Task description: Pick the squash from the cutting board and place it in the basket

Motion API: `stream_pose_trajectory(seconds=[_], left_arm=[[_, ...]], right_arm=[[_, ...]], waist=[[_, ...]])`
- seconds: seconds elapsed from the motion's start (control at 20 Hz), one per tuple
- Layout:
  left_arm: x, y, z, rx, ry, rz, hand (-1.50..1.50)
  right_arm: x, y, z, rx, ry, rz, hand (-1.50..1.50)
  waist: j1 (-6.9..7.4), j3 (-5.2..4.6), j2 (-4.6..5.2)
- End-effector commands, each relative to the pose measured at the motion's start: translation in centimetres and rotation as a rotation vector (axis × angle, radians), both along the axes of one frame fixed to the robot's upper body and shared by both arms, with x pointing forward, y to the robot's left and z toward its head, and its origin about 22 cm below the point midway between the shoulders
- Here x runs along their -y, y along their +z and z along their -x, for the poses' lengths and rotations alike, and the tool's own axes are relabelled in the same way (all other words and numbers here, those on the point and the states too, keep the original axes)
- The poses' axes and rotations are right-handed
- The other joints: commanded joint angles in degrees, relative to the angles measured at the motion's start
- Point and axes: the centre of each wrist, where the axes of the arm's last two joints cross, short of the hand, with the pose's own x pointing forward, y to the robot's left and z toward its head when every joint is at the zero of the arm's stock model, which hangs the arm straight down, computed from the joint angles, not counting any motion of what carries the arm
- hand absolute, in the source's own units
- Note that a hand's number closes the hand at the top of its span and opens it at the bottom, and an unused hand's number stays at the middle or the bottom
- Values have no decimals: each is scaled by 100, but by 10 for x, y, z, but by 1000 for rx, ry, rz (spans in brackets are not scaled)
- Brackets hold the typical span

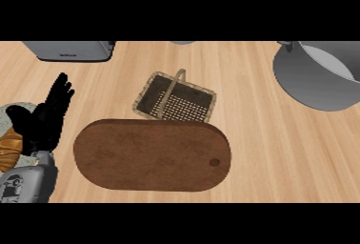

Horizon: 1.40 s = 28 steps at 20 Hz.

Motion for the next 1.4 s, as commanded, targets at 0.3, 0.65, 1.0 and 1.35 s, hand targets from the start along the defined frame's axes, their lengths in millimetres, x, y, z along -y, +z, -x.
stream_pose_trajectory(seconds=[0.3, 0.65, 1.0, 1.35], left_arm=[[12, -3, -4, -8, -20, 18, 0], [9, 6, -6, 17, -20, -10, 0], [16, 4, -6, 7, -32, -2, 0], [15, -2, -2, -3, -32, -2, 0]], right_arm=[[-6, 60, -43, -121, -223, -142, 150], [-3, 68, -48, -131, -235, -168, 150], [8, 28, -85, 143, -267, 272, 150], [-20, 129, -161, 281, -215, 423, 150]], waist=[[40, 1, 90], [122, 9, 122], [99, -25, 34], [174, -3, 4]])
